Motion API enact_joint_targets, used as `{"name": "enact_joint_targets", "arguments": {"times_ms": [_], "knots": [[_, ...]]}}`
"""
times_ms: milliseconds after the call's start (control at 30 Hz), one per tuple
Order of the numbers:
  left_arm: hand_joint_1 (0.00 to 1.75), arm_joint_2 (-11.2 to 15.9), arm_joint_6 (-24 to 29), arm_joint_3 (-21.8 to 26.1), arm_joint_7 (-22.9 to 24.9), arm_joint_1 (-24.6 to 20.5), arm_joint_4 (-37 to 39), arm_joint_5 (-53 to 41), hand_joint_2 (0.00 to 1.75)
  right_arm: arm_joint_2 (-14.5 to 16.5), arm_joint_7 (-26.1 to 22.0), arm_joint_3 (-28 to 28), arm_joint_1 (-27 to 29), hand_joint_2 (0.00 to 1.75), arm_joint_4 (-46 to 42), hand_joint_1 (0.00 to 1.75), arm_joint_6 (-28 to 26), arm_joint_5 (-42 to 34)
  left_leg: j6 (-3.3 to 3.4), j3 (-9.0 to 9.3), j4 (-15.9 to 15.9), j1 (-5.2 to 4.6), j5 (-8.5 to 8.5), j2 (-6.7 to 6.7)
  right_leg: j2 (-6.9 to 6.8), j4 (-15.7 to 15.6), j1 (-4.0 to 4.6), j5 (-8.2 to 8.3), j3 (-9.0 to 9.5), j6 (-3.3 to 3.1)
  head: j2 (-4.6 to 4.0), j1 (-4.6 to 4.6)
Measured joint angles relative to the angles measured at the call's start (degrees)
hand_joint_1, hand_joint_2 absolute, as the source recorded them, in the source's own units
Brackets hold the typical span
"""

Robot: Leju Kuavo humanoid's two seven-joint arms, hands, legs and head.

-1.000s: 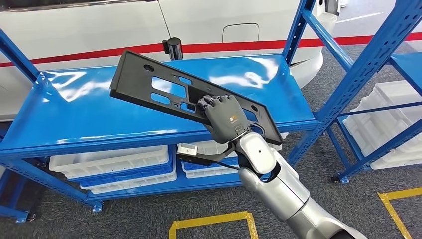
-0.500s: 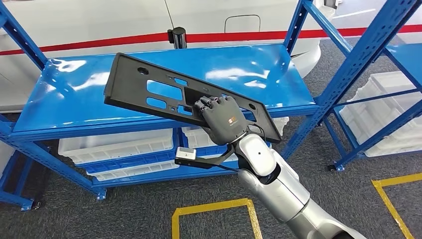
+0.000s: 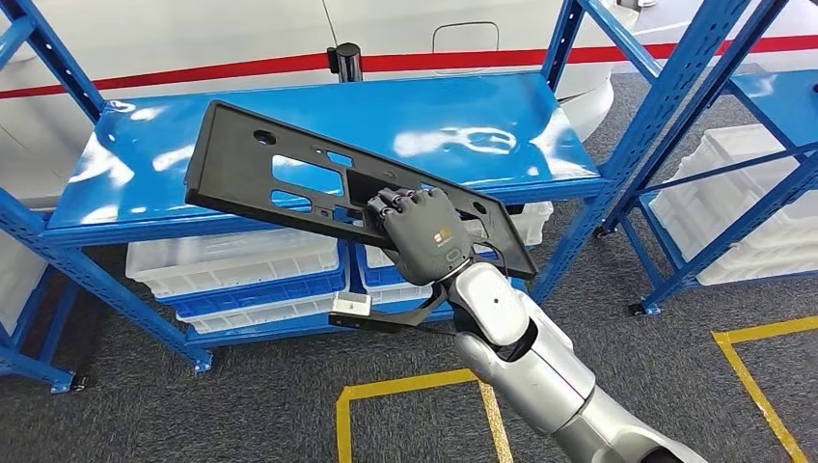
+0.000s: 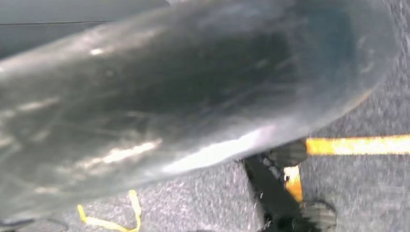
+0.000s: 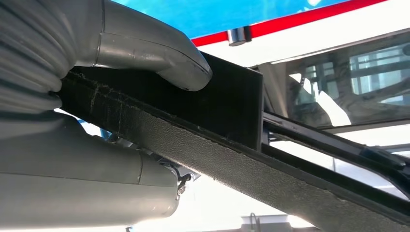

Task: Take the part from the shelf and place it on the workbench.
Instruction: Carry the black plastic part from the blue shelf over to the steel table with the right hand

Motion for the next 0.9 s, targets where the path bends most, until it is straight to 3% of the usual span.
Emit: {"name": "enact_joint_targets", "arguments": {"times_ms": [100,133,200,267,300,333,400,467,533,600,633,667,700,733,767,800,833,900], "knots": [[0.0,0.1,-0.2,0.3,0.1,0.0,0.0,0.0,0.0,-0.3,0.0,0.0,0.1,1.75,-0.2,1.75,0.0,0.0,2.27,-1.6,-0.1,-0.48,1.14,0.15,0.1,0.1,-0.08,0.58,-1.11,1.33,0.0,0.0],[0.0,0.1,-0.2,0.4,0.1,0.0,0.0,0.0,0.0,-0.4,0.0,0.0,0.1,1.75,-0.2,1.75,0.0,-0.1,3.23,-2.31,-0.1,-0.58,1.76,0.29,0.11,1.2,-0.11,-0.66,-1.88,1.27,0.0,0.07],[0.0,0.1,-0.2,0.4,0.2,-0.1,0.0,0.0,0.0,-0.5,0.0,0.0,0.1,1.75,-0.3,1.75,0.0,-0.2,4.79,-4.02,-0.2,-0.82,3.13,0.5,0.13,6.8,-0.1,-5.38,-4.06,0.54,0.0,0.15],[0.0,0.1,-0.1,0.6,0.3,0.0,0.0,-0.1,0.0,-0.6,0.0,-0.1,0.2,1.75,-0.3,1.75,0.0,-0.4,5.41,-5.9,-0.1,-1.21,4.52,0.65,0.15,14.3,0.1,-9.28,-5.68,0.23,0.0,0.19],[0.0,0.1,-0.1,0.6,0.4,0.0,0.0,-0.1,0.0,-0.6,0.0,-0.1,0.2,1.75,-0.3,1.75,0.0,-0.4,5.5,-6.84,-0.1,-1.42,5.25,0.72,0.15,16.5,0.25,-9.72,-5.56,0.41,0.0,0.19],[0.0,0.1,-0.1,0.6,0.5,0.0,0.0,-0.1,0.0,-0.7,0.0,0.0,0.2,1.75,-0.3,1.75,0.0,-0.5,5.54,-7.77,-0.1,-1.62,5.99,0.78,0.15,16.8,0.45,-9.17,-4.49,0.7,0.0,0.18],[0.0,0.1,0.0,0.7,0.5,-0.1,0.0,-0.1,0.0,-0.7,0.0,-0.1,0.2,1.75,-0.3,1.75,0.0,-0.5,5.52,-9.34,-0.1,-1.87,7.4,0.83,0.15,11.8,1.08,-7.25,0.56,0.71,0.0,0.17],[0.0,-0.1,0.0,0.7,0.5,-0.1,0.1,-0.1,0.0,-0.7,0.0,-0.1,0.1,1.75,-0.5,1.75,-0.1,-0.5,5.19,-10.24,-0.2,-2.03,8.73,0.85,0.01,3.4,1.85,-7.86,6.91,-0.47,0.0,0.07],[0.0,-0.2,0.0,0.7,0.6,-0.1,0.1,-0.1,0.0,-0.7,0.0,-0.1,0.0,1.75,-0.7,1.75,-0.1,-0.5,4.59,-10.35,-0.7,-1.94,10.07,0.95,0.01,-1.1,2.31,-8.75,9.34,-1.36,0.0,0.09],[0.0,-0.1,0.0,0.8,0.7,0.0,0.1,-0.1,0.0,-0.7,0.0,-0.1,-0.1,1.75,-0.8,1.75,-0.1,-0.6,3.88,-10.46,-1.4,-1.81,10.92,0.92,0.09,-1.8,1.99,-7.43,8.43,-1.75,0.0,0.2],[0.0,-0.1,0.0,0.8,0.7,0.0,0.1,-0.1,0.0,-0.7,0.0,-0.1,-0.1,1.75,-0.8,1.75,0.0,-0.7,3.54,-10.8,-1.1,-1.79,9.95,0.85,0.08,-2.0,1.7,-6.58,7.97,-2.1,0.0,0.19],[0.0,-0.1,0.1,0.8,0.8,0.1,0.1,-0.2,0.0,-0.6,0.0,-0.1,-0.2,1.75,-0.8,1.75,0.0,-0.8,3.21,-11.31,0.3,-1.72,7.6,0.79,0.07,-2.3,1.33,-5.65,7.39,-2.46,0.0,0.16],[0.0,-0.1,0.1,0.8,0.8,0.1,0.1,-0.2,0.0,-0.5,0.0,0.0,-0.2,1.75,-0.8,1.75,0.0,-0.9,2.91,-11.85,2.8,-1.55,4.24,0.77,0.08,-2.4,1.09,-4.77,6.73,-2.69,0.0,0.11],[0.0,-0.1,0.1,0.8,0.8,0.1,0.1,-0.2,0.0,-0.5,0.0,0.0,-0.2,1.75,-0.8,1.75,0.1,-0.9,2.55,-12.26,6.1,-1.42,0.97,0.79,0.1,-2.4,1.03,-4.01,5.94,-2.84,0.0,0.1],[0.0,0.0,0.2,0.8,0.8,0.1,0.1,-0.3,0.0,-0.4,0.0,0.0,-0.2,1.75,-0.8,1.75,0.1,-1.0,2.16,-12.49,9.6,-1.23,-1.13,0.79,0.08,-2.3,0.96,-3.28,5.12,-2.82,0.0,0.08],[0.0,0.0,0.2,0.8,0.8,0.1,0.1,-0.3,0.0,-0.4,0.0,0.0,-0.2,1.75,-0.8,1.75,0.1,-1.0,1.76,-12.36,12.5,-1.01,-1.54,0.8,0.05,-2.2,0.88,-2.63,4.22,-2.65,0.0,0.1],[0.0,0.0,0.2,0.8,0.9,0.0,0.1,-0.3,0.0,-0.4,0.0,0.0,-0.2,1.75,-0.8,1.75,0.2,-1.0,1.33,-11.64,13.9,-0.71,-0.47,0.81,0.02,-2.1,0.73,-2.04,3.3,-2.37,0.0,0.09],[0.0,0.0,0.2,0.8,0.9,0.0,0.1,-0.3,0.0,-0.4,0.0,0.0,-0.2,1.75,-0.8,1.75,0.3,-1.1,0.36,-7.64,11.5,0.12,2.43,0.8,-0.02,-1.3,0.34,-1.1,1.51,-1.54,0.0,0.08]]}}
